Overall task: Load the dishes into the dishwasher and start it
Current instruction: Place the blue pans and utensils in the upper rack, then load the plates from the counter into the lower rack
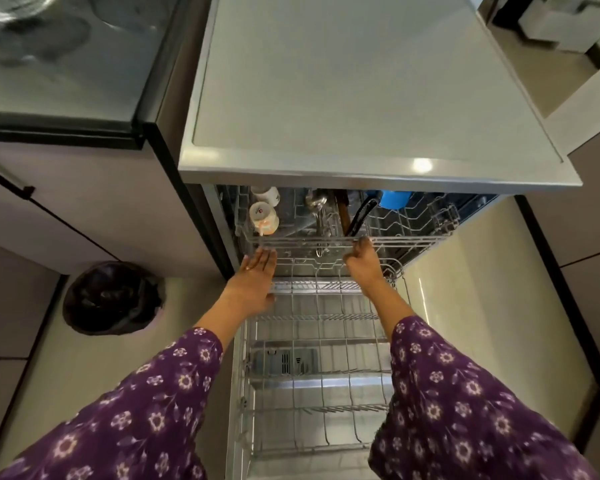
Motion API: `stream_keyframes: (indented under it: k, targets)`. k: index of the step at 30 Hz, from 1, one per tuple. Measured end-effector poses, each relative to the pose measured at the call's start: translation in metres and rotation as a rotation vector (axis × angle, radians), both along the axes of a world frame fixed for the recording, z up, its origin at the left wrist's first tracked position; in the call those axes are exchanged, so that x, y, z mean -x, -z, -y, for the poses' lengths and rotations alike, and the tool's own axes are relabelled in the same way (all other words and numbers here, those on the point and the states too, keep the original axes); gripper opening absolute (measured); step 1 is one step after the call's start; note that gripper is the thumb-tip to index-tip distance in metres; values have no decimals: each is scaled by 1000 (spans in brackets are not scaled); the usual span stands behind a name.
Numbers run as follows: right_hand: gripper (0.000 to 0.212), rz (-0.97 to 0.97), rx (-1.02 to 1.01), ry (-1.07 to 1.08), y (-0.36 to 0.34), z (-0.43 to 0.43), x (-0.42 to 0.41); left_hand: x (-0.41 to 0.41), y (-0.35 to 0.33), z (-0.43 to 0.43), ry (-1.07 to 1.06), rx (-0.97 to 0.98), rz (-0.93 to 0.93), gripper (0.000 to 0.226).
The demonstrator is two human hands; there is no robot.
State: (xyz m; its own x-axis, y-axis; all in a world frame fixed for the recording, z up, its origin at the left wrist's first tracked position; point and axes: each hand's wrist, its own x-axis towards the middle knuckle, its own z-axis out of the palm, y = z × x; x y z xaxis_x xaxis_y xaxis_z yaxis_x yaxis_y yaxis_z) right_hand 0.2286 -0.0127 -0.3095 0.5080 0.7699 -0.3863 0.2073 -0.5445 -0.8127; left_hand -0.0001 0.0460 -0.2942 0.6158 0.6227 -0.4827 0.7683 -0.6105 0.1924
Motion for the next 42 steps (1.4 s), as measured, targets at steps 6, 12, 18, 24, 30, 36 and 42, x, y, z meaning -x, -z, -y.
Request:
stream_keyframes:
  k: [6, 12, 18, 24, 30, 36, 42]
  targets:
    - [36, 103, 110, -29, -2, -65, -19, -18, -3, -50, -35, -78, -26, 90]
    - [41, 227, 125, -51, 4, -70, -14, -21, -12, -77, -58, -89, -27, 88]
    - [51, 224, 227, -127, -16, -65, -13, -9, -21, -51, -80, -59, -25, 86]
    - [79, 226, 229, -159, -32, -16, 21, 31, -33, 7, -99, -47, 56, 81]
    - [55, 279, 156, -377, -79, 28, 94, 81, -81, 39, -171, -60, 139, 66]
    - [39, 192, 9, -457, -162, 57, 181, 164, -161, 62, -224, -154, 187, 59]
    - [26, 247, -155, -531, -242, 62, 290, 282, -248, 81, -325, -265, 186, 49]
